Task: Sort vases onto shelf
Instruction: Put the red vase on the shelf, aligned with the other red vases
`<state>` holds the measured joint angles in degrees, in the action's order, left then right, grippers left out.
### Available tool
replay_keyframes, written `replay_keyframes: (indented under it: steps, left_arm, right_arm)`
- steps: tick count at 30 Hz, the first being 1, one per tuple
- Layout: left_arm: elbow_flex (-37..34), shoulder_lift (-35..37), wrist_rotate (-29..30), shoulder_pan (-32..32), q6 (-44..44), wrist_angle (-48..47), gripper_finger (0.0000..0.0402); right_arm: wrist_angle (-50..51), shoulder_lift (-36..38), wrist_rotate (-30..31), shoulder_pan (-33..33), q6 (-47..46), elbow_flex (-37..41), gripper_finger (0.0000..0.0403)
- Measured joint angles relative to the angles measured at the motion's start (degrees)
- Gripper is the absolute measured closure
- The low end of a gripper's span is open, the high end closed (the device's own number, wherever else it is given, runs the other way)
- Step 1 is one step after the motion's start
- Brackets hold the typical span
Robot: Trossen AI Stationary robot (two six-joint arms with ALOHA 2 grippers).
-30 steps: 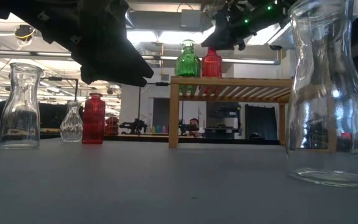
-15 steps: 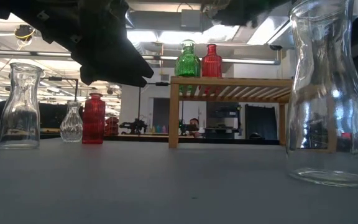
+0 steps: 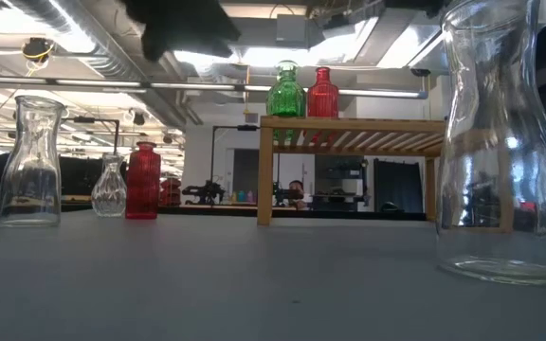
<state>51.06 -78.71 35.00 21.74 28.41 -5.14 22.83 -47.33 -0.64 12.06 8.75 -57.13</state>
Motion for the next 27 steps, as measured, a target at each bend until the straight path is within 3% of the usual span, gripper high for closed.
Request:
replay_keyframes:
  steps: [7, 15, 19, 27]
  left_arm:
    - [14.66, 1.41, -0.02, -7.09, 1.6, -29.03, 0.0249]
    - [24.53, 1.41, -4.3, -19.99, 12.12, -55.57, 0.0249]
    - [24.91, 1.06, -7.14, -25.33, 13.51, -61.07, 0.0249]
    - [24.97, -1.81, -15.36, -37.09, 11.69, -64.54, 0.0249]
  right_arm:
    - [-2.24, 5.28, -0.02, -11.03, -0.94, 11.68, 0.0212]
    - [-17.49, 5.09, -0.02, -18.57, -2.13, 25.32, 0.0212]
    - [-23.45, 4.22, -0.01, -19.24, 0.11, 28.07, 0.0212]
    - [-23.18, 4.05, 0.89, -19.2, 0.74, 28.05, 0.0212]
